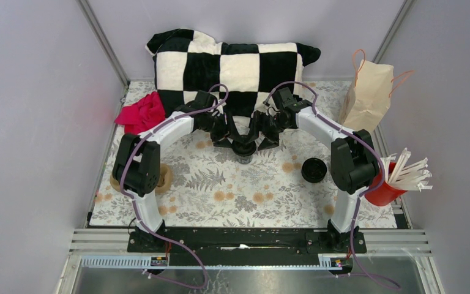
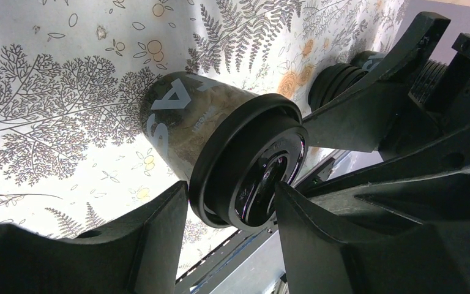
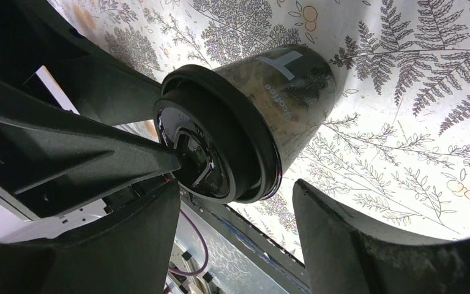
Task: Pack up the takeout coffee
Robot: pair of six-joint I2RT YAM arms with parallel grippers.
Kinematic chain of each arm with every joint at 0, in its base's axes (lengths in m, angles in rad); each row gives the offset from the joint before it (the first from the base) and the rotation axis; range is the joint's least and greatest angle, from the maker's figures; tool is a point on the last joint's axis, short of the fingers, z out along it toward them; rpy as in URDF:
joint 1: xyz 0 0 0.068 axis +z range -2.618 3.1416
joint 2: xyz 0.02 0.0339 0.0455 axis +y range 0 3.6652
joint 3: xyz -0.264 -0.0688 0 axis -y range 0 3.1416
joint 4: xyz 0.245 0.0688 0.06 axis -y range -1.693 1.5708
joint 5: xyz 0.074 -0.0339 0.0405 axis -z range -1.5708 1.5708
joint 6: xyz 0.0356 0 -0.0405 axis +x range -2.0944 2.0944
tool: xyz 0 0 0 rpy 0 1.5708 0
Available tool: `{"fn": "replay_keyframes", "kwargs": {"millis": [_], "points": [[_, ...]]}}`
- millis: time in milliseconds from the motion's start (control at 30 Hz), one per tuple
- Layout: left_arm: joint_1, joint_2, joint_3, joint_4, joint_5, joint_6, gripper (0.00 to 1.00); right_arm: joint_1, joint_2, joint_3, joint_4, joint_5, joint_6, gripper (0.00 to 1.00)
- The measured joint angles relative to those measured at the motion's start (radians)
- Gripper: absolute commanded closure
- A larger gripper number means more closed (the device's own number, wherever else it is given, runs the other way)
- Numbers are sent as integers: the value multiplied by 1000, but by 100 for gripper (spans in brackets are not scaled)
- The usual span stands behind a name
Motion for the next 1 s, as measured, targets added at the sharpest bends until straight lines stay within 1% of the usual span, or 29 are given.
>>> {"fn": "replay_keyframes", "kwargs": {"millis": [133,400,433,500,533,567,600,667,767,867,1000], "points": [[-6,0,0,0,0,0,40,0,1,-2,1,0,0,27],[-4,0,28,-60,-40,37,15,-1,1,-2,3,0,-3,26],[3,-1,29,-62,-40,40,13,-2,1,-2,3,0,-4,26],[19,-5,30,-67,-38,45,13,-2,1,-2,3,0,-5,26],[29,-9,30,-70,-37,45,17,-3,1,-2,3,0,-5,26],[41,-15,30,-71,-36,45,26,-3,1,-2,3,-1,-5,26],[53,-22,30,-71,-34,43,31,-3,1,-2,3,-1,-5,26],[72,-37,27,-61,-27,35,38,-3,1,-2,4,-4,-6,27],[89,-47,25,-39,-13,14,39,-2,2,-2,4,-8,-6,27],[82,-47,25,-20,0,0,40,-3,2,-2,4,-8,-6,27],[52,-45,25,-7,10,-10,47,-3,2,-2,4,-8,-6,28]]}}
